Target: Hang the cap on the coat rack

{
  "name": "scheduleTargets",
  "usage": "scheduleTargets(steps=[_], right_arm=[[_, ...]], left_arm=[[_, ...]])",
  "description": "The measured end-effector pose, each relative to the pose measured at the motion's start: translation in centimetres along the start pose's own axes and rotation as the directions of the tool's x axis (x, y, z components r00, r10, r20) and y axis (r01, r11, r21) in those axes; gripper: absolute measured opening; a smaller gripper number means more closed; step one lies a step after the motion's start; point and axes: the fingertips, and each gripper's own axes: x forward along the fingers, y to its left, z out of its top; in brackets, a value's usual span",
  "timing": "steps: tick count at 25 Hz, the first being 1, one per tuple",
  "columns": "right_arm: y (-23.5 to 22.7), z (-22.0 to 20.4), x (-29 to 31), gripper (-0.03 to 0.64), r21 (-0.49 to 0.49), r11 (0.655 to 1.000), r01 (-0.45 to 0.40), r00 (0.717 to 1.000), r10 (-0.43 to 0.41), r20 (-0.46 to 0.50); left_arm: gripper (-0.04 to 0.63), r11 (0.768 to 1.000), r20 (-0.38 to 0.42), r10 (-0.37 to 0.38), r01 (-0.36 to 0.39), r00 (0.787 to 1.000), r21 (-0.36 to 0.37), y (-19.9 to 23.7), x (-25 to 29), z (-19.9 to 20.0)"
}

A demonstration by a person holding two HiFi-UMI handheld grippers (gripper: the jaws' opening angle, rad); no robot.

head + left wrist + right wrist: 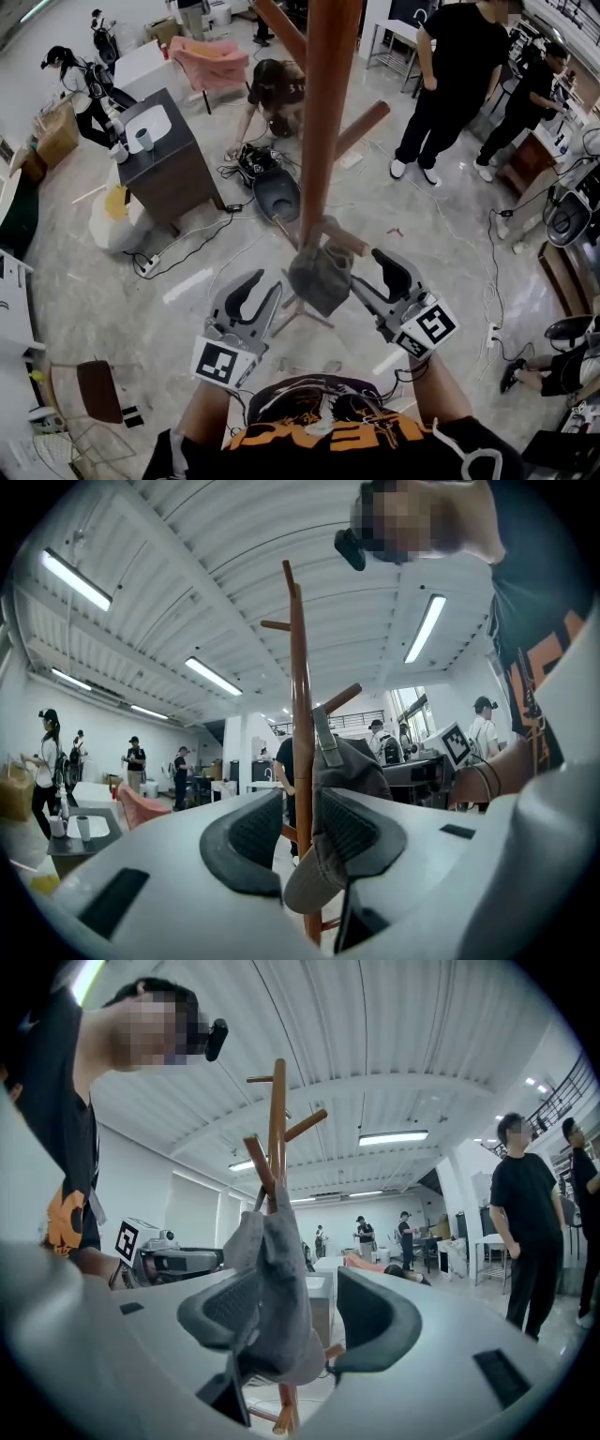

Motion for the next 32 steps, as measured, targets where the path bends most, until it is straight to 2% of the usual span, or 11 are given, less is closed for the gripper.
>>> scheduleTargets(steps=[5,8,11,14,18,21,24,27,32], right_arm=[[0.3,1.9,-1.6,0.251,-0.007,1.000,0.006,0.999,-0.005,0.031],[0.8,2.9,-1.8,0.227,-0.025,1.000,-0.011,0.999,0.011,0.039],[1.5,4.1,-1.8,0.175,-0.048,0.998,-0.033,0.998,0.035,0.058],[2.4,5.4,-2.3,0.130,-0.060,0.997,-0.049,0.994,0.055,0.090],[3.6,7.0,-3.0,0.046,-0.078,0.995,-0.065,0.989,0.075,0.126],[4.6,7.2,-3.4,0.034,-0.099,0.992,-0.075,0.990,0.086,0.114],[4.6,7.3,-4.3,0.034,-0.050,0.995,-0.087,0.989,0.092,0.119],[3.5,7.3,-4.8,0.028,-0.004,0.998,-0.062,0.989,0.062,0.134],[2.5,6.9,-4.1,0.014,-0.003,1.000,-0.006,0.993,0.006,0.122]], left_arm=[[0.129,1.000,0.007,-0.002,0.002,1.000,0.025,0.1,-1.1,1.7],[0.124,1.000,0.039,-0.004,0.005,0.999,-0.013,-0.2,-0.8,3.2],[0.109,1.000,0.056,-0.014,0.014,0.998,0.003,-0.7,-0.5,4.4],[0.067,0.999,0.066,0.031,-0.032,0.997,0.015,-1.0,-0.8,5.4],[0.060,0.999,0.053,0.050,-0.051,0.997,0.004,-1.2,-0.8,6.4],[0.058,0.999,0.047,0.049,-0.049,0.998,-0.004,-1.3,-1.1,6.6],[0.057,0.999,0.033,0.040,-0.040,0.999,-0.005,-1.7,-1.5,6.8],[0.038,1.000,0.026,-0.006,0.007,1.000,-0.014,-2.5,-1.7,7.0],[0.031,0.999,0.019,-0.046,0.046,0.999,0.005,-3.7,-1.6,6.6]])
